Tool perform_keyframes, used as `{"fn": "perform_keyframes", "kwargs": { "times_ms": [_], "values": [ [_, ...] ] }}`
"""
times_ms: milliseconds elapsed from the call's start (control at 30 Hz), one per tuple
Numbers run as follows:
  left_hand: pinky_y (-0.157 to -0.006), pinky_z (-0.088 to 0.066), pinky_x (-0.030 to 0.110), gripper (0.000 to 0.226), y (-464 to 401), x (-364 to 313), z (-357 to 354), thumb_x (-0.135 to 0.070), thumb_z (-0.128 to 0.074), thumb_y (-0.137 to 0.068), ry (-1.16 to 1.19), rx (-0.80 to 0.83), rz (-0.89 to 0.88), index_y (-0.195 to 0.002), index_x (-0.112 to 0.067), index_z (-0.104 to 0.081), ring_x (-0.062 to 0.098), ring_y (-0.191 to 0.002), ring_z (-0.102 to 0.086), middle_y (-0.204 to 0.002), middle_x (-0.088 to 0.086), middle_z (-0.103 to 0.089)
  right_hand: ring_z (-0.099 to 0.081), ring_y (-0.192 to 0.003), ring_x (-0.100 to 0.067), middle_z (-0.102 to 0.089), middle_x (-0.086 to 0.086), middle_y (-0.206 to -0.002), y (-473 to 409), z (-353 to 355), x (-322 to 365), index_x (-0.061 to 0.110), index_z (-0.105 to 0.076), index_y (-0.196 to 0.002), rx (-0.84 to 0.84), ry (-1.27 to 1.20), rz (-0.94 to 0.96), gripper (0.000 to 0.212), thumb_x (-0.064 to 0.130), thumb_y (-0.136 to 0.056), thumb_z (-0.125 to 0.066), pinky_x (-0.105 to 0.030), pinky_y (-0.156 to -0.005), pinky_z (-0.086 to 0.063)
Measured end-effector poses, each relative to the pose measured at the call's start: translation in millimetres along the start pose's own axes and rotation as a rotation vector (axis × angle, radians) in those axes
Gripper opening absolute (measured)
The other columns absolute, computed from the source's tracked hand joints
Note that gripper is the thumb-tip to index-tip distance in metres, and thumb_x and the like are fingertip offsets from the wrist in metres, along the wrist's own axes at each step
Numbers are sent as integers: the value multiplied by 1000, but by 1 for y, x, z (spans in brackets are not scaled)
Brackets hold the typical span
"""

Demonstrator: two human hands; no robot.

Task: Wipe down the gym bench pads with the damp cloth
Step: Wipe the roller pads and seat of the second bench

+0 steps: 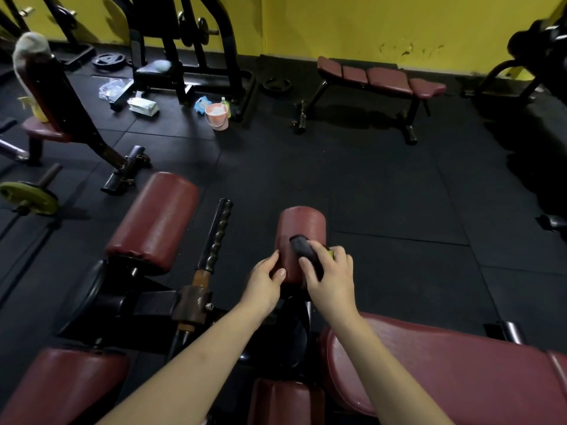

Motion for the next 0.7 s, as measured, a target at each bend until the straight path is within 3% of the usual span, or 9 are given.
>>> {"fn": "perform_keyframes", "kwargs": {
  "times_ms": [200, 433, 600, 700],
  "values": [
    [-122, -34, 39, 52, 1, 1, 0, -19, -55, -106, 0, 4, -13, -156, -26, -41, 16, -143, -43, -157, -1, -42, -42, -94, -17, -46, 4, -96, -15, -2, -1, 32, -65, -122, -122, -21, -53, 27, 38, -96, -69, -35, -80, -49],
    [-120, -36, 36, 51, -6, 15, 3, -23, -53, -107, 4, 9, 39, -154, -36, -42, 15, -139, -49, -152, -4, -52, -47, -106, -23, -52, -3, -107, -117, -16, -14, 32, -64, -120, -95, -55, -193, 19, 38, -102, -57, -31, -87, -41],
    [-121, -36, 39, 48, -6, 8, 4, -28, -55, -105, 67, -48, -3, -152, -27, -48, 15, -141, -48, -154, -1, -51, -47, -91, -19, -47, 2, -91, -32, 0, 0, 32, -69, -116, -80, -39, -14, 19, 33, -97, -67, -26, -76, -39],
    [-123, -33, 39, 52, -3, 2, -2, -28, -56, -105, 62, -42, -26, -156, -25, -43, 15, -145, -43, -157, -2, -46, -51, -91, -17, -48, 6, -90, 10, 2, -13, 34, -69, -118, -27, -140, -63, 22, 32, -95, -70, -25, -79, -41]
  ]
}}
Point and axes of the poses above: each hand's wrist, its own y-axis away from the middle knuckle, its own z-axis out of the back of the hand, x = y × z, the point moved 10 cm from there along -y, towards the middle knuckle
